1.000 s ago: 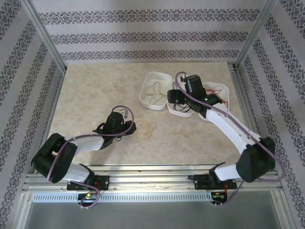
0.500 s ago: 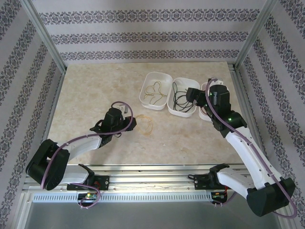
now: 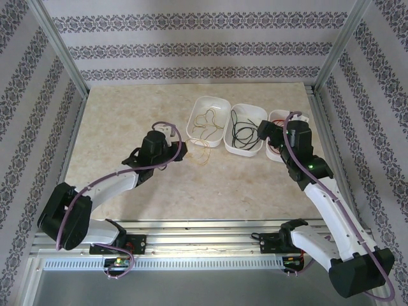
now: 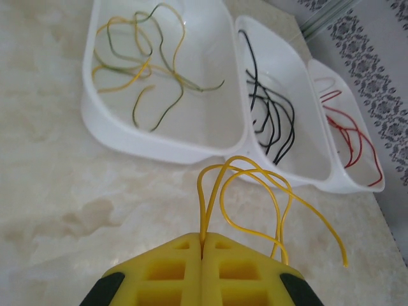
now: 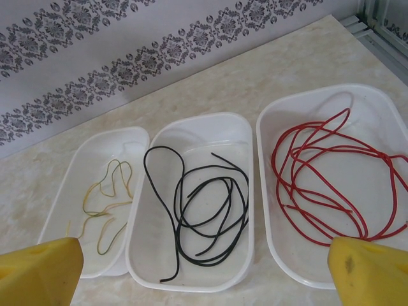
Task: Untangle the cables
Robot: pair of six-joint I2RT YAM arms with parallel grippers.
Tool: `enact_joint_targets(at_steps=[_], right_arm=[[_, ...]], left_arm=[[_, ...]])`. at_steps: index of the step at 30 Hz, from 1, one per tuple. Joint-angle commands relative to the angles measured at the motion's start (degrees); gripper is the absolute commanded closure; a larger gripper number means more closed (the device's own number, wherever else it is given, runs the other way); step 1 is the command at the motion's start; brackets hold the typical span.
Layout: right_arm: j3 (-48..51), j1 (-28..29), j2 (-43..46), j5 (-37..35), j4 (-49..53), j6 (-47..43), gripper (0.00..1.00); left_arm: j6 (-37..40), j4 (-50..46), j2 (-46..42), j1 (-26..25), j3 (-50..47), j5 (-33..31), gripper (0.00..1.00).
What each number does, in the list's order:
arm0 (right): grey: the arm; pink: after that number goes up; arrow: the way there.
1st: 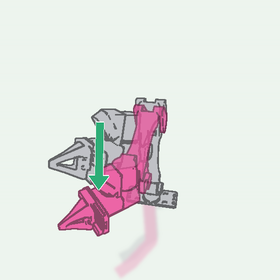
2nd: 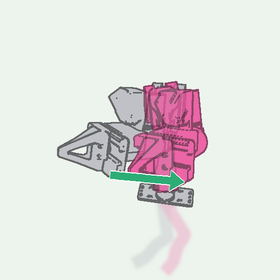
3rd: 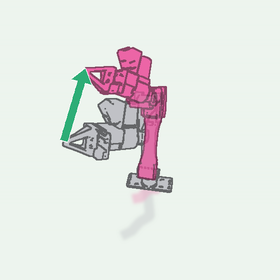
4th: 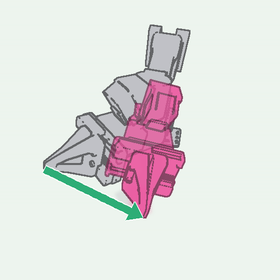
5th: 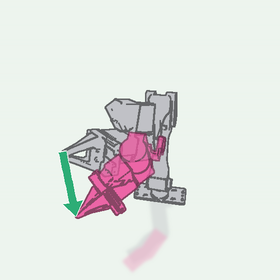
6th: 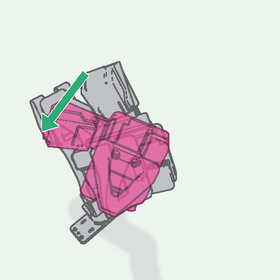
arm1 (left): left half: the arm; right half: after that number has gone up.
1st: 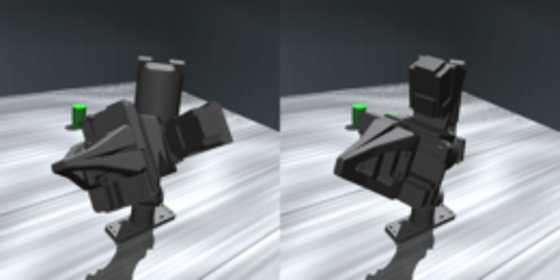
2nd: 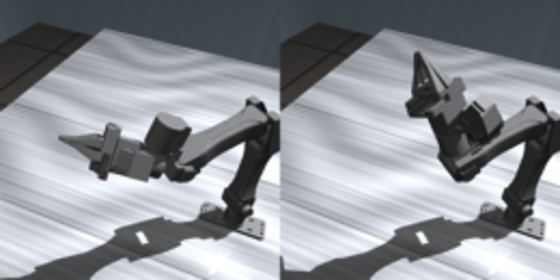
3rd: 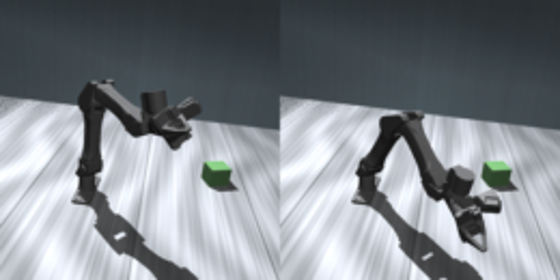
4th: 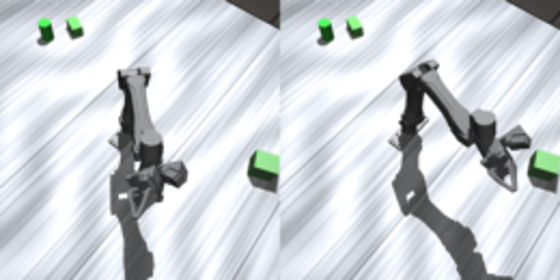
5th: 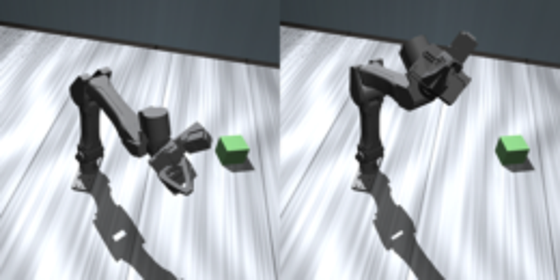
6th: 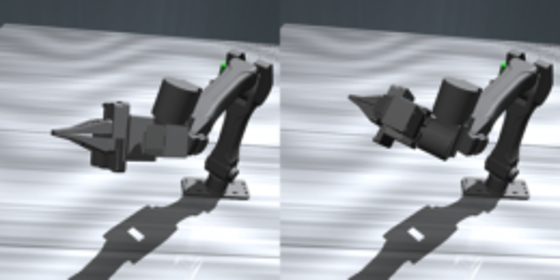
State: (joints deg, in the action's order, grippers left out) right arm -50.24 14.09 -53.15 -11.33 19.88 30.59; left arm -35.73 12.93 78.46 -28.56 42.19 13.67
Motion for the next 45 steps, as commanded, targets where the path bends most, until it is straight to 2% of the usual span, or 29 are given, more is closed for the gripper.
enact_joint_targets(at_steps=[1, 17, 30, 45], right_arm=[[1.0, -0.3, 1.9, -2.1, -1.0, 1.3, 0.02], [-0.4, -0.9, 0.6, -2.0, 2.8, 2.6, 0.02], [-0.5, -0.9, 1.5, -1.5, 4.2, 2.2, 0.02], [-0.1, -1.0, 2.4, -0.9, 4.3, 1.9, 0.02]], left_arm=[[2.4, 1.0, 2.1, -0.4, 2.9, -0.3, 1.0], [7.0, -0.5, 17.2, 2.7, 21.8, -0.4, 1.0], [14.2, -10.3, 32.4, 3.4, 40.9, -2.8, 1.0], [18.2, -19.2, 43.4, 4.7, 52.6, -2.8, 1.0]])
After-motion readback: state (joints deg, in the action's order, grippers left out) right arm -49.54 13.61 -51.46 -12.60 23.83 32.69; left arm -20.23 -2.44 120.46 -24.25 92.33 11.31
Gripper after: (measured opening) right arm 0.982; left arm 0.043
